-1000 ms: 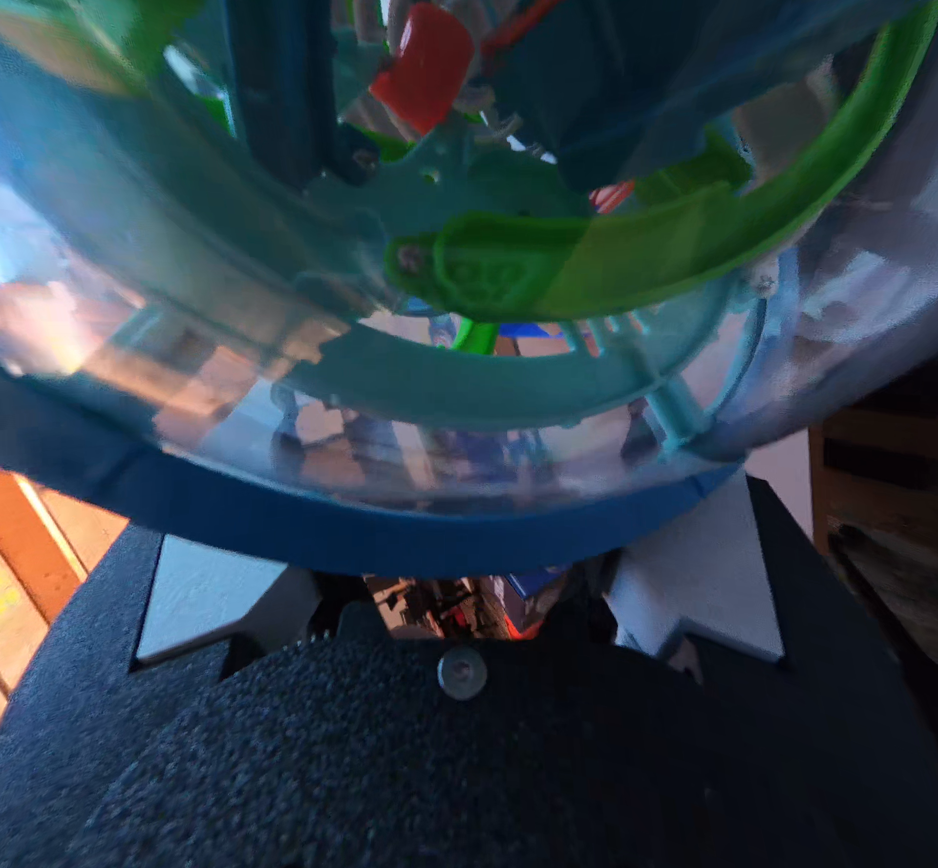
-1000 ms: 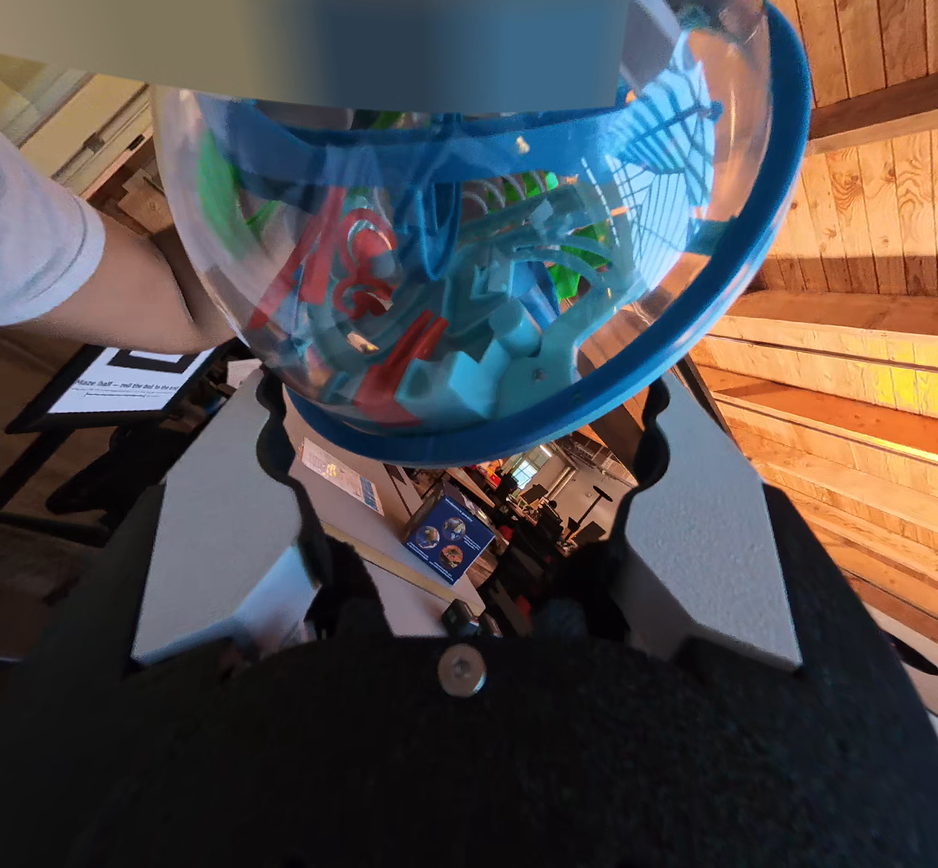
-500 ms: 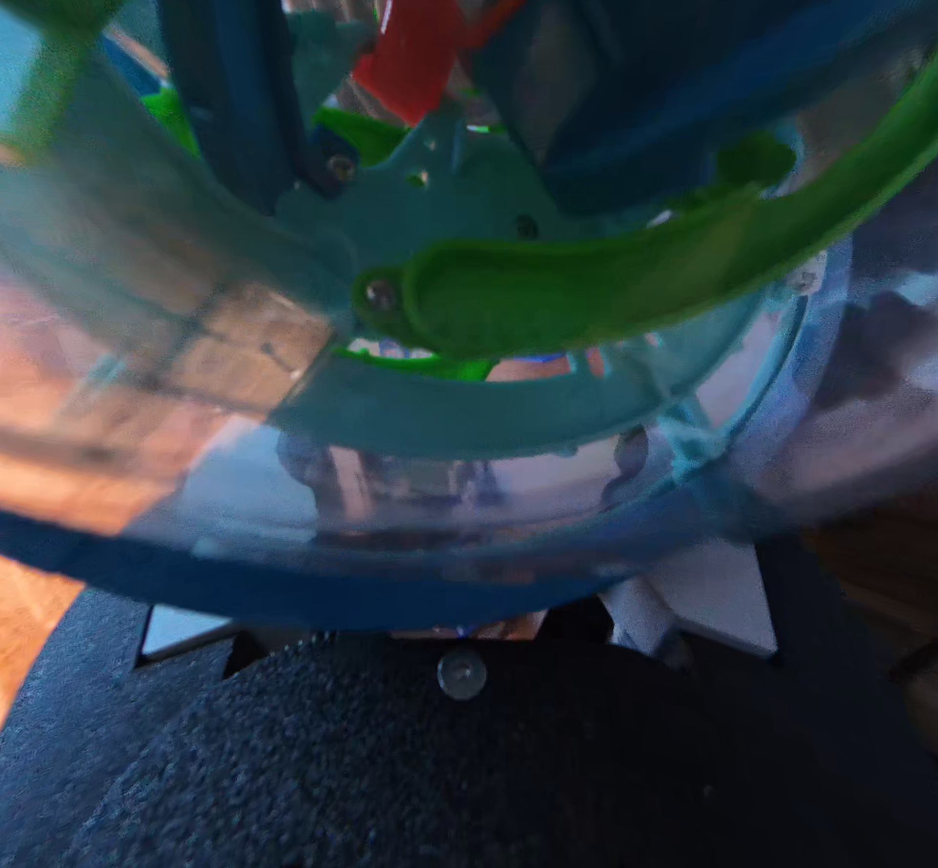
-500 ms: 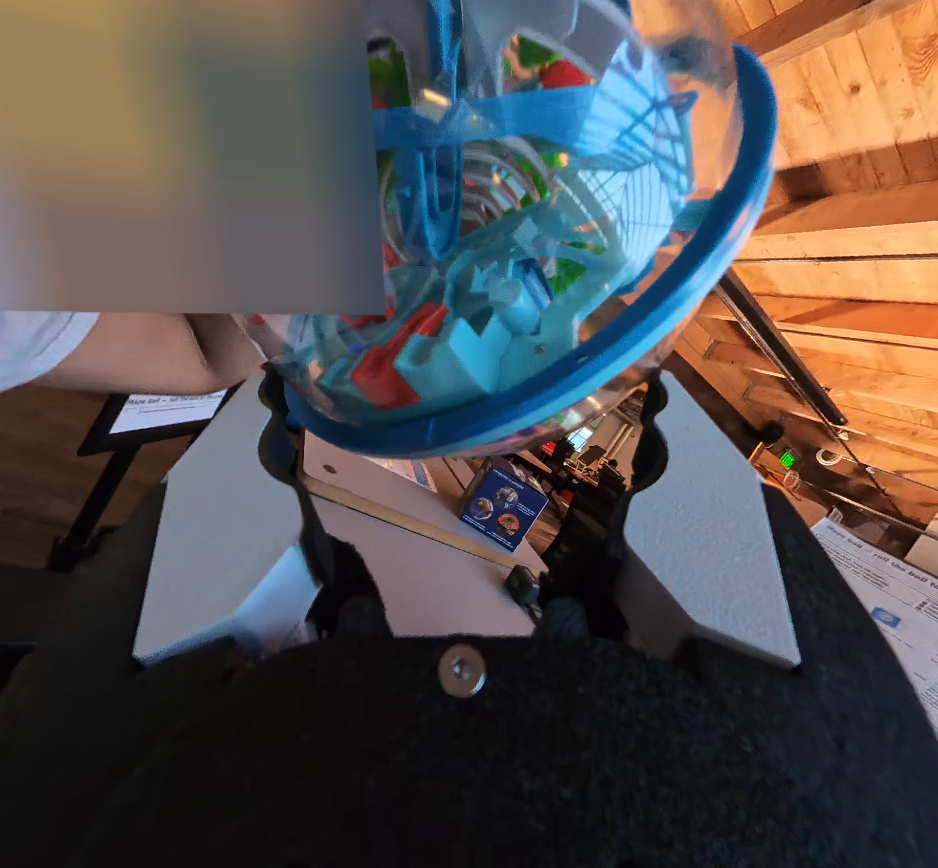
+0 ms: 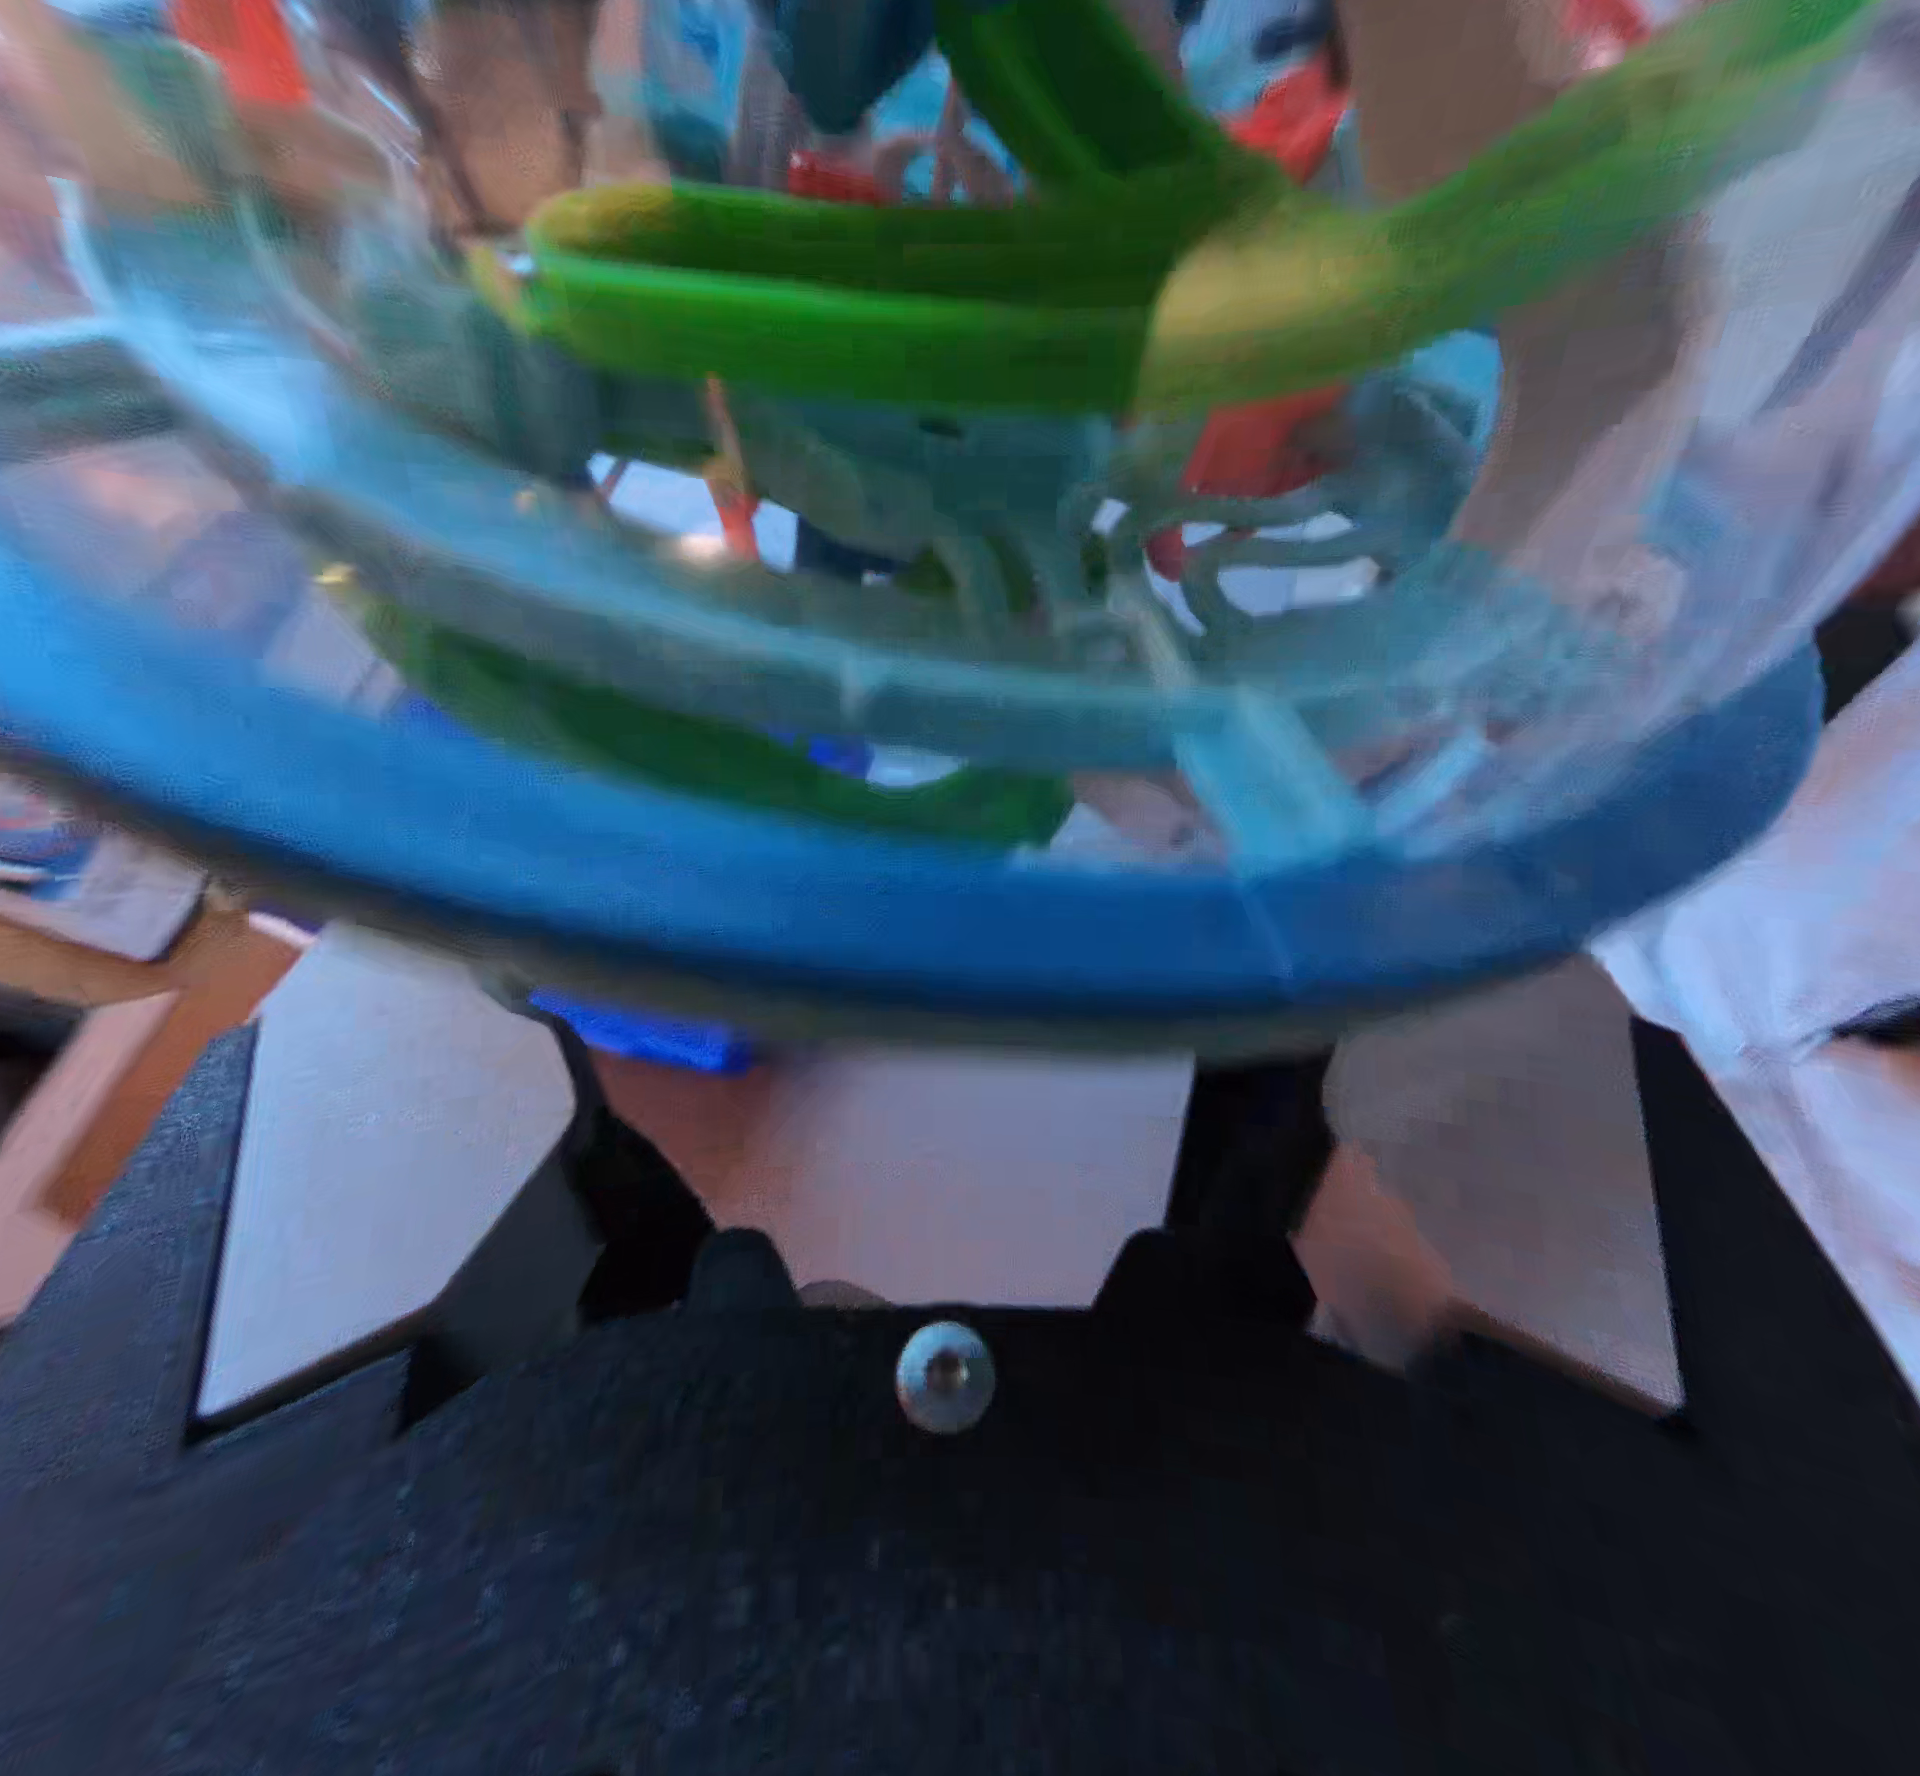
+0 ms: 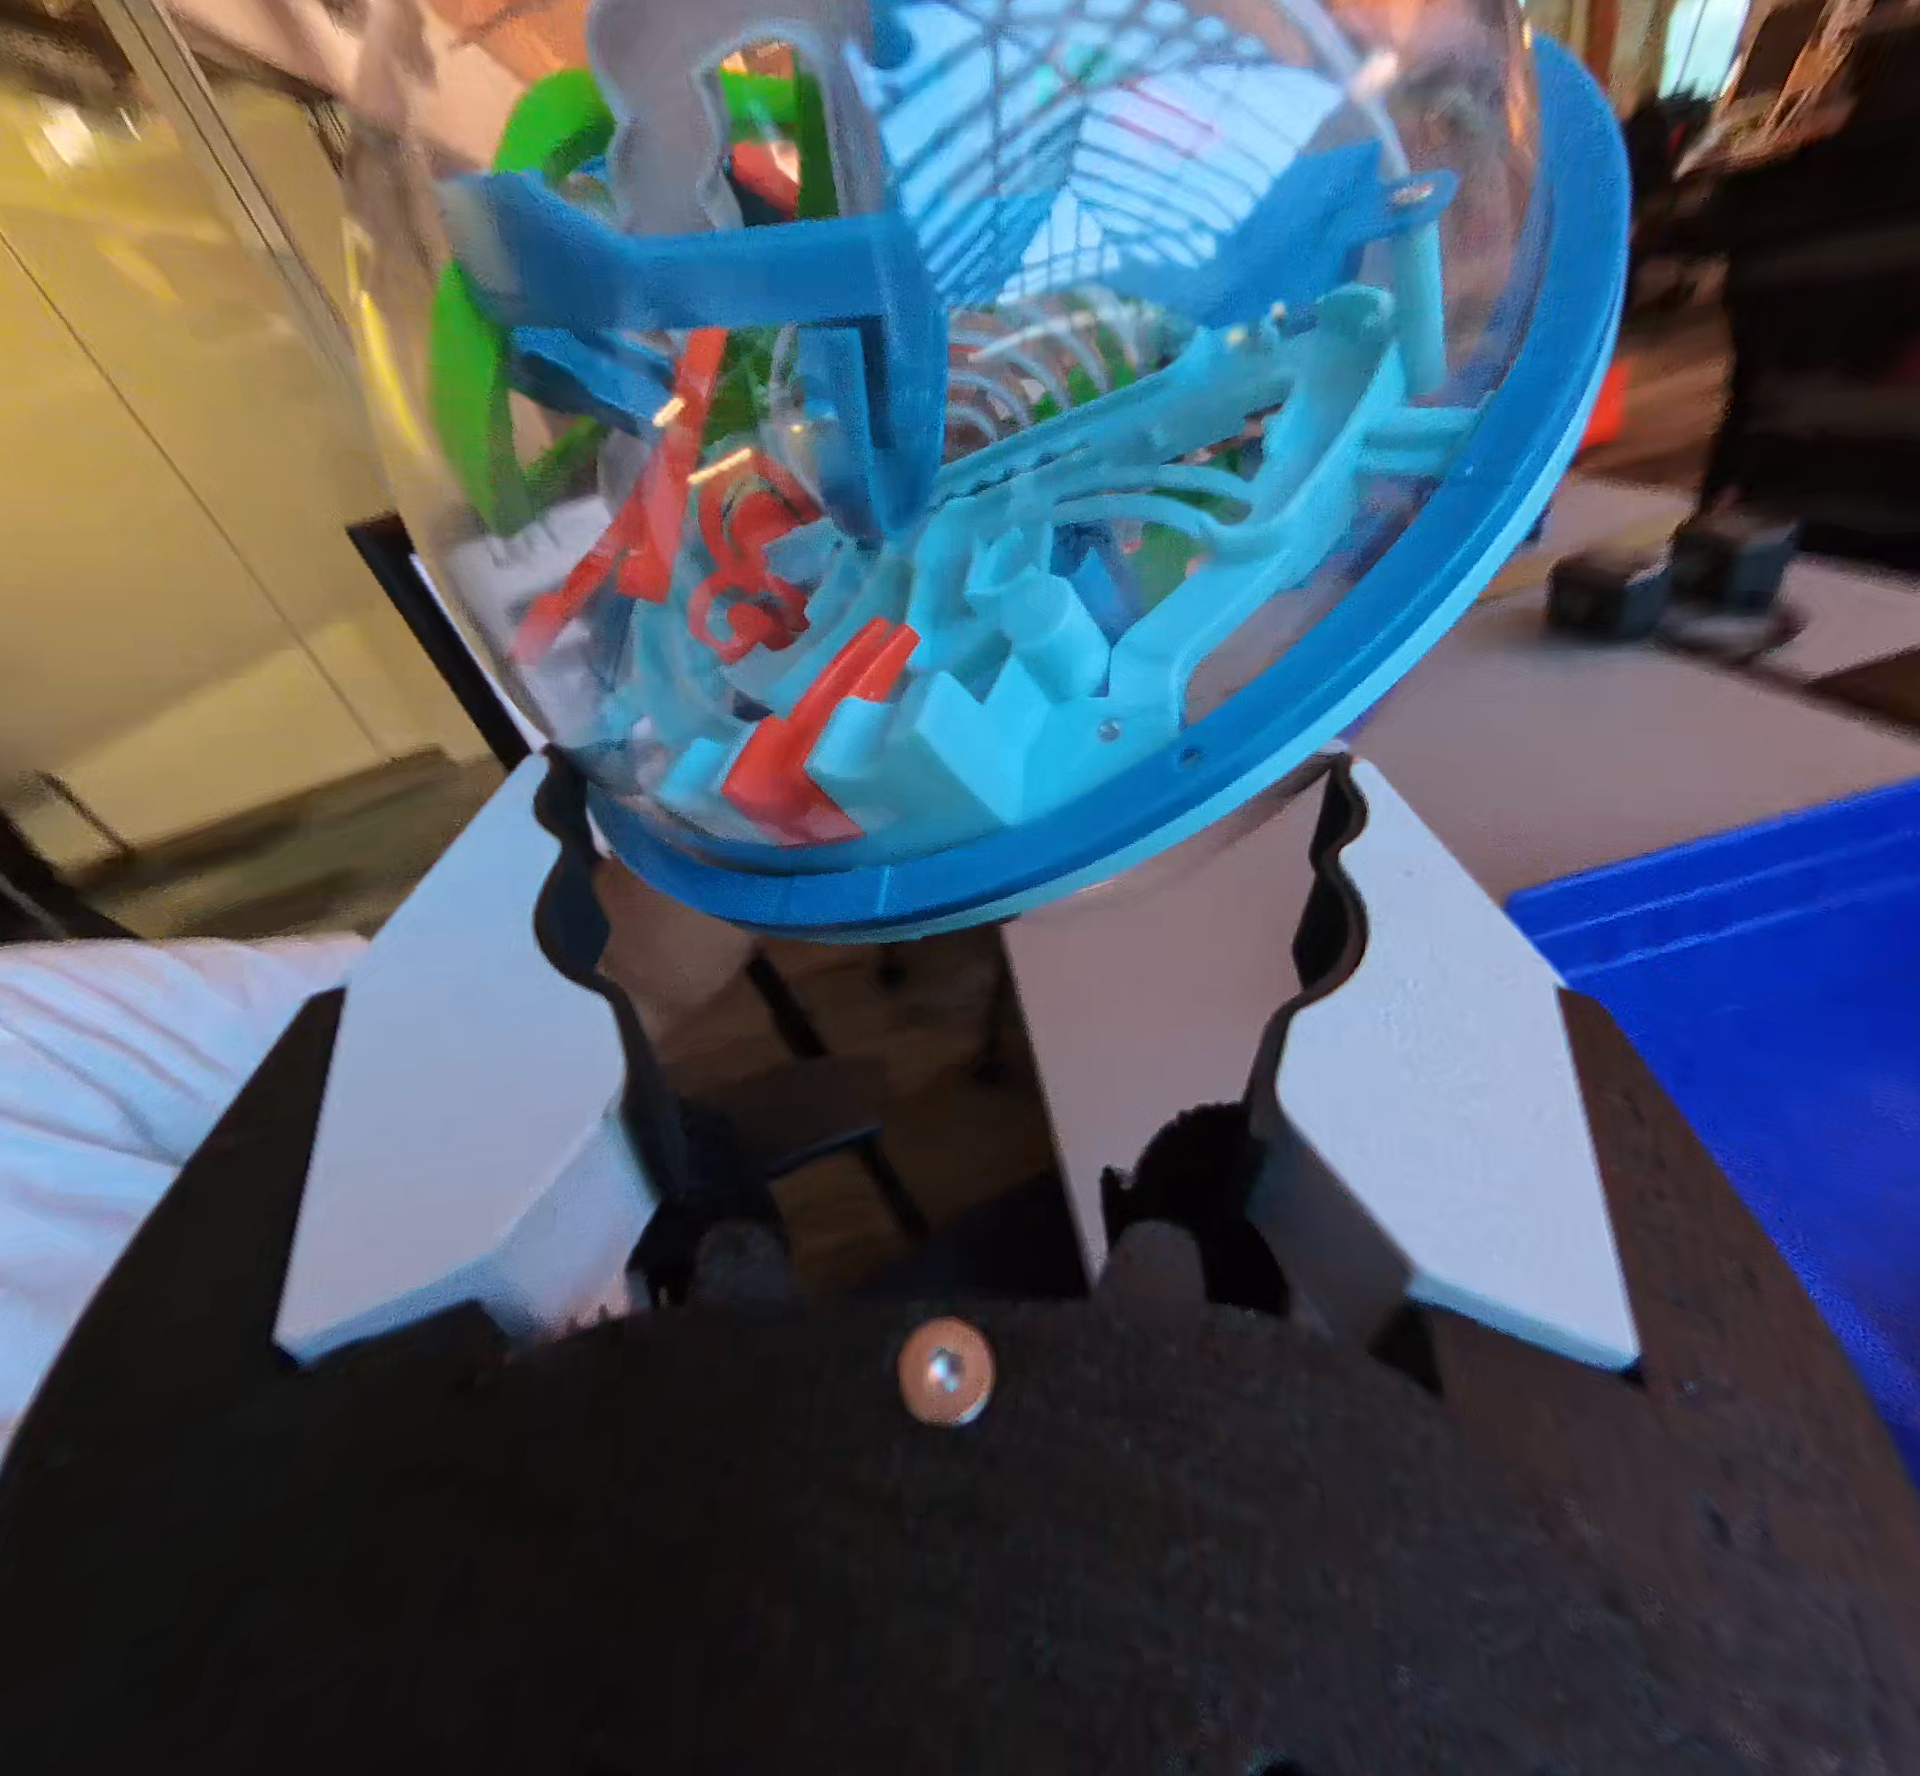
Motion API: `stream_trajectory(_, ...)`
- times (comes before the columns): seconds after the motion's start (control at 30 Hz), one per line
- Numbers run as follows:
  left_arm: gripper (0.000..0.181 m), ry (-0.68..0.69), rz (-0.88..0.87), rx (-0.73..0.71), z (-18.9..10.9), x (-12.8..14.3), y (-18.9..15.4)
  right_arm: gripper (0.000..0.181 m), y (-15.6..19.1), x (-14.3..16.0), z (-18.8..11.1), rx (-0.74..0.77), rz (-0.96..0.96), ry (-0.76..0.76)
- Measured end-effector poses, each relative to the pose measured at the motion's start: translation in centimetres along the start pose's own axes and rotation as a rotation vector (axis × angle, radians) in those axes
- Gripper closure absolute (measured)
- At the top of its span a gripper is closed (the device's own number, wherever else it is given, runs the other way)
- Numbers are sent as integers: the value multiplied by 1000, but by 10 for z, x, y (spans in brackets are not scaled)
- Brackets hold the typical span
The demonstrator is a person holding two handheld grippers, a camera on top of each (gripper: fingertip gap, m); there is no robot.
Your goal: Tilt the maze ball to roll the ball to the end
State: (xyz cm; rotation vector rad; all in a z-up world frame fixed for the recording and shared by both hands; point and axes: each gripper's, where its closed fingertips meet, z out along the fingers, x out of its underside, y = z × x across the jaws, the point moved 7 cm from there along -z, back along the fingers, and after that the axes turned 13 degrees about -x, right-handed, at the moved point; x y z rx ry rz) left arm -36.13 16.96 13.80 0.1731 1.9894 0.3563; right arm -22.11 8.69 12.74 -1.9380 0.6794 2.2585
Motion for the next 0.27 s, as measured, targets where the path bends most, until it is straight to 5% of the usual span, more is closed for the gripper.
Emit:
stream_trajectory(0.1,23,-67,-95,11,6,-1,8,47,-13,3,0,-58,162,-43)
stream_trajectory(0.27,27,-68,-28,-58,14,15,3,47,-5,-2,0,59,-27,-10)
